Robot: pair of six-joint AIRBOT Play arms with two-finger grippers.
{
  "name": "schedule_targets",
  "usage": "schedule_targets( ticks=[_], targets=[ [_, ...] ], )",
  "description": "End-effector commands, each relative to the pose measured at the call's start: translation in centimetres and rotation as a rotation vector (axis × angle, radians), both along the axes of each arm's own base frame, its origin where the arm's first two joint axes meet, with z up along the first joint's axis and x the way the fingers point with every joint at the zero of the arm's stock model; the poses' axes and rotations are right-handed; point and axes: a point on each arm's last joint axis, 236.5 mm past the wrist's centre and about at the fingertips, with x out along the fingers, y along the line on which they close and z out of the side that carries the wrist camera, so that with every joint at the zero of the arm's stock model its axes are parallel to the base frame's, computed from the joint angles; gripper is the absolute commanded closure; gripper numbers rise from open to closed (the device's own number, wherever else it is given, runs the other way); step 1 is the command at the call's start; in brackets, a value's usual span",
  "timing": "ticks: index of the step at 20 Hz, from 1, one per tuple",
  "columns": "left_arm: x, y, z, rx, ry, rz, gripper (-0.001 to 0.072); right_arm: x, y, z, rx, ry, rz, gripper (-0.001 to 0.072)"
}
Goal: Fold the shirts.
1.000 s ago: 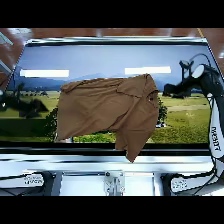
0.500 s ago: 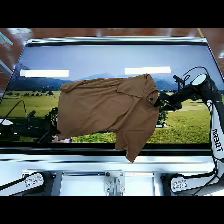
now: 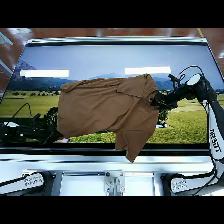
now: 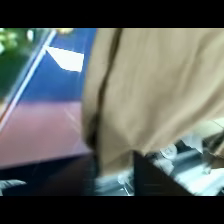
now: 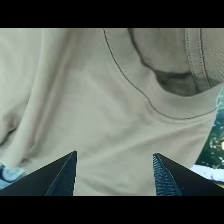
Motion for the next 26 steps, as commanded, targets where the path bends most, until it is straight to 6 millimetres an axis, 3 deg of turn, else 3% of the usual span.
schedule_targets(
  ticks=[1,2,6,9,10,13,18,19,20,21,23,25,26],
  targets=[
    [0.0,-1.5,-0.5,-0.018,0.017,-0.026,0.0614,-1.5,-1.2,-0.8,-0.062,0.054,0.031,0.0120],
    [-0.1,-1.9,-0.5,-0.018,0.012,-0.044,0.0669,-2.8,-1.8,-1.3,-0.089,0.100,0.051,0.0120],
    [0.2,-1.9,0.4,-0.025,-0.017,-0.075,0.0670,-9.1,-2.0,-3.5,-0.033,0.282,0.103,0.0120],
    [1.2,-0.9,2.3,-0.022,-0.078,-0.072,0.0670,-11.2,-1.3,-5.1,-0.019,0.291,0.062,0.0115],
    [1.5,-0.6,2.8,-0.019,-0.092,-0.068,0.0670,-12.1,-0.6,-5.5,0.008,0.311,0.054,0.0073],
    [1.5,-0.7,3.7,-0.029,-0.103,-0.079,0.0670,-13.0,0.7,-6.9,0.057,0.321,0.010,0.0073],
    [2.3,-0.8,4.5,-0.045,-0.126,-0.069,0.0670,-12.4,2.9,-8.6,0.071,0.277,-0.053,0.0080],
    [2.9,-0.7,4.9,-0.043,-0.143,-0.064,0.0670,-12.3,3.4,-8.9,0.052,0.264,-0.041,0.0239],
    [3.5,-0.4,5.4,-0.034,-0.164,-0.063,0.0670,-12.0,3.9,-9.0,0.041,0.250,-0.031,0.0514],
    [4.3,0.0,6.2,-0.019,-0.194,-0.064,0.0670,-11.7,4.3,-8.7,0.042,0.243,-0.033,0.0653],
    [6.7,1.1,9.2,0.032,-0.297,-0.076,0.0671,-9.2,4.9,-6.0,0.075,0.126,-0.010,0.0659],
    [9.9,2.6,15.6,0.122,-0.480,-0.102,0.0671,-4.8,4.9,0.6,0.073,-0.134,0.060,0.0659],
    [11.4,3.4,19.9,0.187,-0.596,-0.108,0.0671,-2.3,4.7,5.7,0.051,-0.306,0.096,0.0659]
  ],
)
